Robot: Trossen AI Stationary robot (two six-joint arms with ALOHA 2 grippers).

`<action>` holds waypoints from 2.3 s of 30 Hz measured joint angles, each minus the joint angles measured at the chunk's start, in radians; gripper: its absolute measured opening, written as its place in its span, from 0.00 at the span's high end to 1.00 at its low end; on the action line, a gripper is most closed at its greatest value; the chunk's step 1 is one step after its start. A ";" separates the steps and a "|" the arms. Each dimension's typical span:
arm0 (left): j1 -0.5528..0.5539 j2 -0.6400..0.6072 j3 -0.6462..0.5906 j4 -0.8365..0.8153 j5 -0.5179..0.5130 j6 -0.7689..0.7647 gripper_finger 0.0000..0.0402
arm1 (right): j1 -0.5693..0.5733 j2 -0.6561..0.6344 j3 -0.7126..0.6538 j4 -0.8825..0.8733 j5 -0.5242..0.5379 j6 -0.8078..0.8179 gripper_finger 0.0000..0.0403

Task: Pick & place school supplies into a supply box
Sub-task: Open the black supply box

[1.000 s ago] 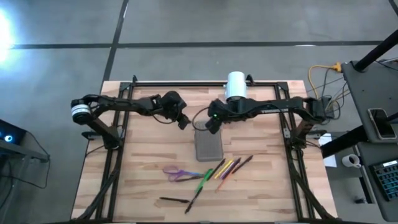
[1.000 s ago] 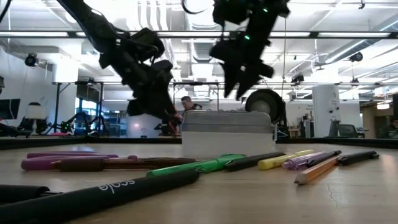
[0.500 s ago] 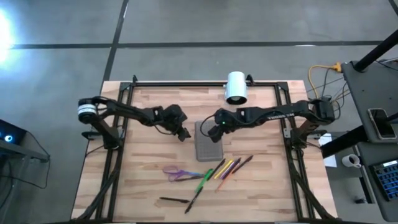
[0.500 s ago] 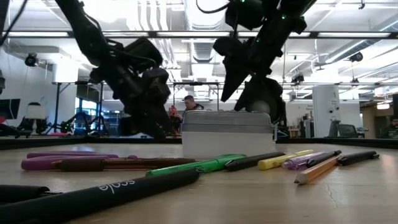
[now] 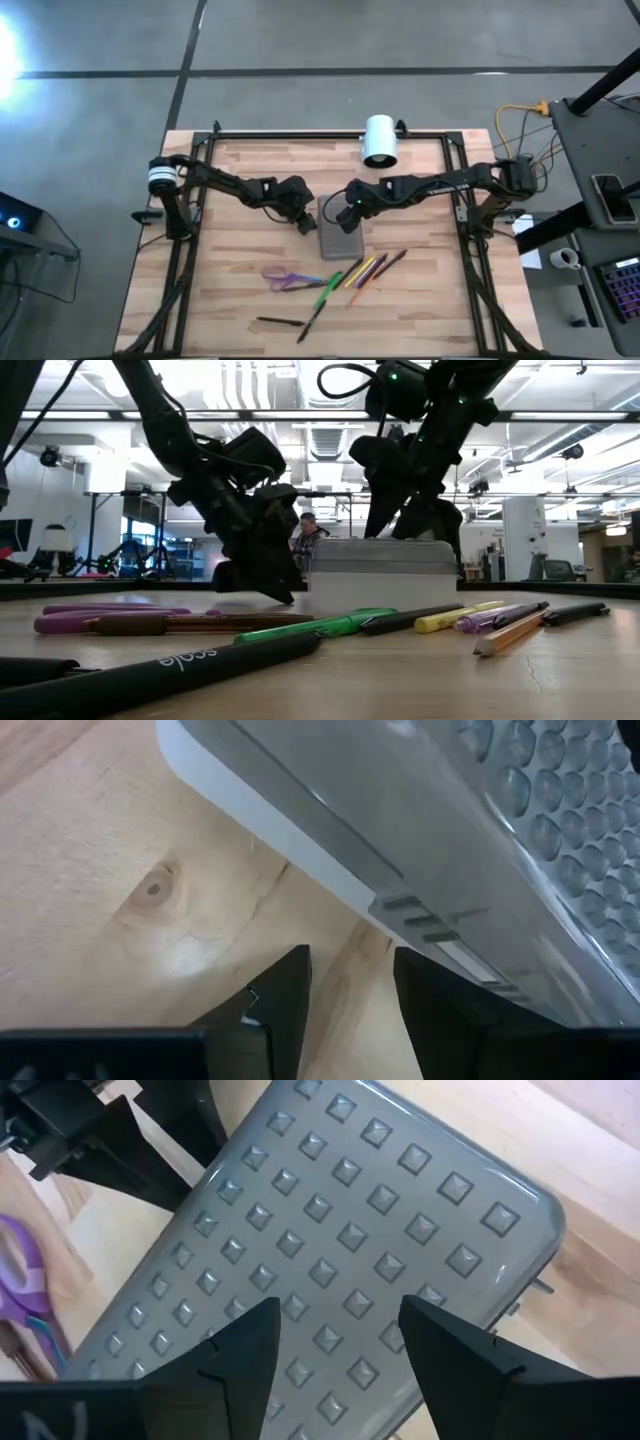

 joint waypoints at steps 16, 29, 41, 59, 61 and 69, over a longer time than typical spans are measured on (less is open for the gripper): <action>-0.039 -0.001 -0.029 0.174 -0.027 -0.001 0.66 | 0.000 0.000 -0.019 -0.036 0.003 -0.018 0.49; -0.076 -0.062 -0.081 0.151 -0.126 -0.005 0.66 | -0.001 0.001 -0.019 -0.036 0.006 -0.040 0.49; -0.139 0.033 -0.004 0.158 -0.325 0.103 0.66 | -0.001 0.002 -0.013 -0.040 0.008 -0.035 0.49; -0.181 -0.003 -0.015 0.212 -0.400 0.074 0.66 | -0.002 0.002 -0.011 -0.065 0.008 -0.043 0.49; -0.186 -0.013 -0.015 0.217 -0.407 0.074 0.66 | -0.002 0.002 -0.012 -0.070 0.008 -0.045 0.49; -0.188 -0.071 -0.017 0.221 -0.413 0.084 0.66 | -0.002 0.000 -0.017 -0.074 0.014 -0.056 0.49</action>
